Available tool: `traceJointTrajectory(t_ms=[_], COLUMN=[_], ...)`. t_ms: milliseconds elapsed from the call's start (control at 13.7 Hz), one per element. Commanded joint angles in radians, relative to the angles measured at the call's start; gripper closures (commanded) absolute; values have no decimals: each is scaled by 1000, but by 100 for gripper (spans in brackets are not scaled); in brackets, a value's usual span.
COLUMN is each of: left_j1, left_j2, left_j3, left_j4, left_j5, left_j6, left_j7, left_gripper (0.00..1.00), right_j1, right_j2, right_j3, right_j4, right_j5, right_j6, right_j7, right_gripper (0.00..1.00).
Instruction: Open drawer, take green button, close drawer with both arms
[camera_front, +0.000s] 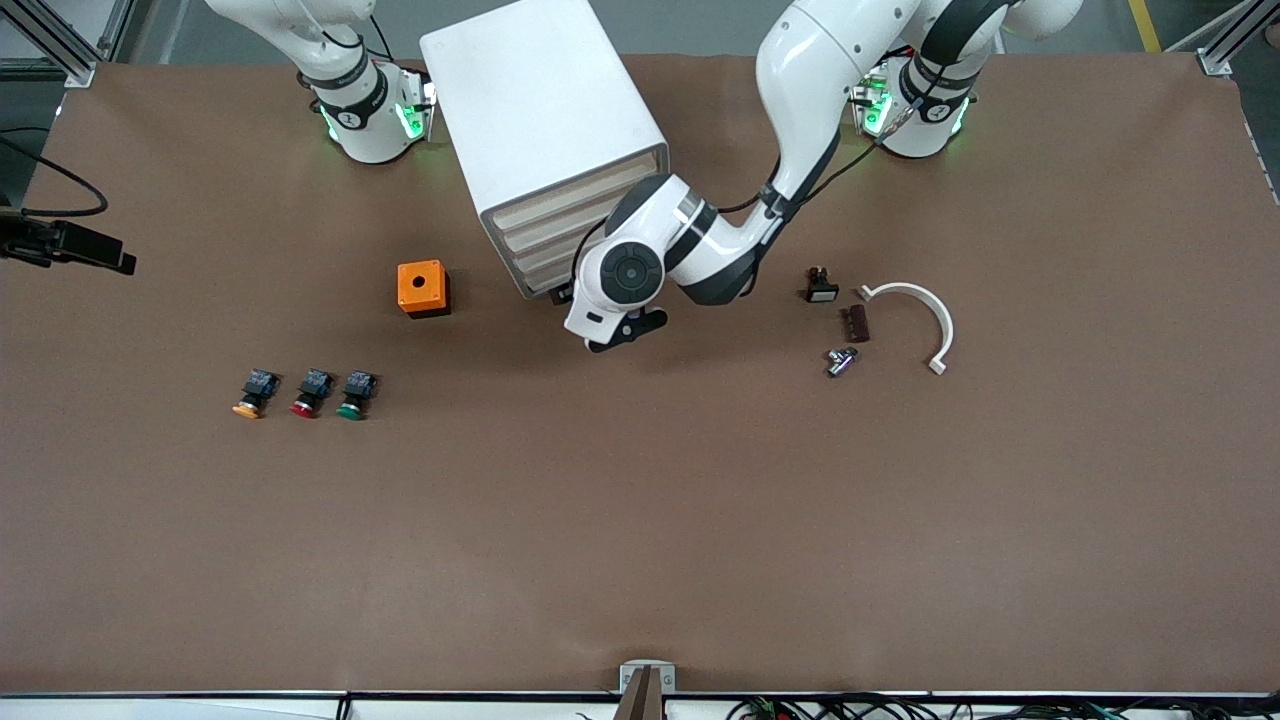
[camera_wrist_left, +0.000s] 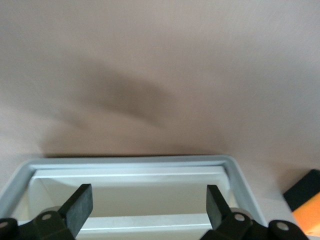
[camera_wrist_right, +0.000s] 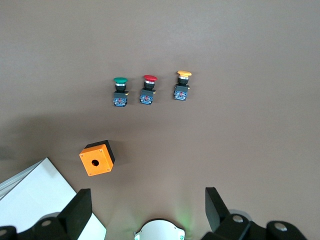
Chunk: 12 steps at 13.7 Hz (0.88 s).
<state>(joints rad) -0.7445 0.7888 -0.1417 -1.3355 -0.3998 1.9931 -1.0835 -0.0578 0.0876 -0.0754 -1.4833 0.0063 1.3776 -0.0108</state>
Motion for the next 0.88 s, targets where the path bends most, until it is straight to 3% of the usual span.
traceJointTrajectory(t_ms=[0,802], left_j1=[45,327], left_j2=[-62,-152], left_j3=[-2,-2], left_j4=[-19,-24], left_j5=[80,249], left_j6=[-2,-10], left_j7=[-6,-9], left_gripper=[0,0], right_j1=[-28,-20], right_j2=[7,31], right_j3=[14,14], right_j4=[21,139], right_j5=[1,-14], right_j6=[-12,-15], right_j7=[-2,0], right_gripper=[0,0])
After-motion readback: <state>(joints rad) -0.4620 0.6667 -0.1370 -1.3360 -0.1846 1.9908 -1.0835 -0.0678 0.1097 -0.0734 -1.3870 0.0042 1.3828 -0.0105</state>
